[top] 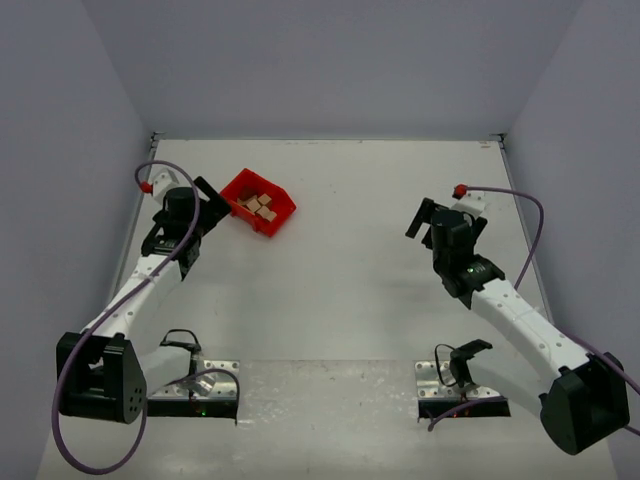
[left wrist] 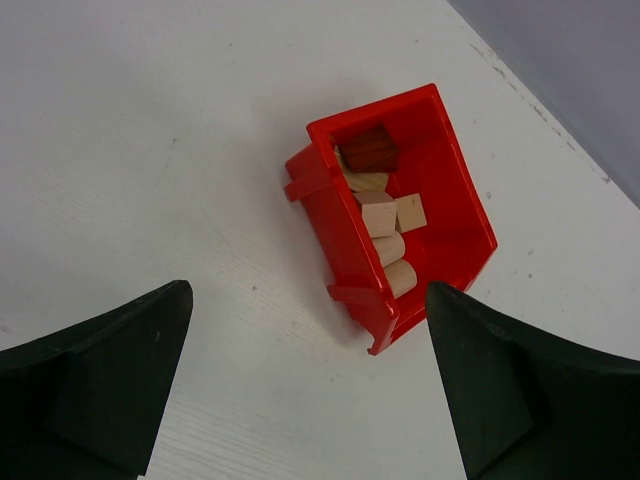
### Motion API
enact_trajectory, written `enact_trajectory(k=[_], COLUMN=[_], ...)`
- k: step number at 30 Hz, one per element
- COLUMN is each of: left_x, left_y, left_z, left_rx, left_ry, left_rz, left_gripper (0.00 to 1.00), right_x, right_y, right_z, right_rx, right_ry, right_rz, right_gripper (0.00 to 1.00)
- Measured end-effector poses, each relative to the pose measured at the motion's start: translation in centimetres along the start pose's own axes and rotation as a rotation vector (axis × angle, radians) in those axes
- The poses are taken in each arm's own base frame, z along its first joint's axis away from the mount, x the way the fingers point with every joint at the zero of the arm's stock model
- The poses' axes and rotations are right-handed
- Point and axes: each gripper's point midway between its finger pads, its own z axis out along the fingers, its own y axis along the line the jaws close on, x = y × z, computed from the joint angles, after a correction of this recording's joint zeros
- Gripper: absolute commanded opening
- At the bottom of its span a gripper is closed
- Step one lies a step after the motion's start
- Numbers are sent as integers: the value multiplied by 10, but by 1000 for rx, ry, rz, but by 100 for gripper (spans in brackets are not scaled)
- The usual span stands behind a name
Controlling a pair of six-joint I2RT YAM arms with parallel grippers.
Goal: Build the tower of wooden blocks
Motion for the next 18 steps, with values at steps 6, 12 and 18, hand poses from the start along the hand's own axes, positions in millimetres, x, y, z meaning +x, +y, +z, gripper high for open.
enact_trajectory(k=[6,12,18], left_x=[15,31,41], left_y=[1,4,10], left_z=[10,22,32], left_rx=[-8,-33,-71], left_ry=[53,110,137], left_rz=[-13,-21,-37], left_gripper=[100,100,100], right_x=[-6,-5,-6], right_y=[-4,-9,-9], right_z=[-3,-2,-1], right_rx=[7,25,28], right_ry=[-38,-57,-66], right_rz=[20,25,26], right_gripper=[99,99,99])
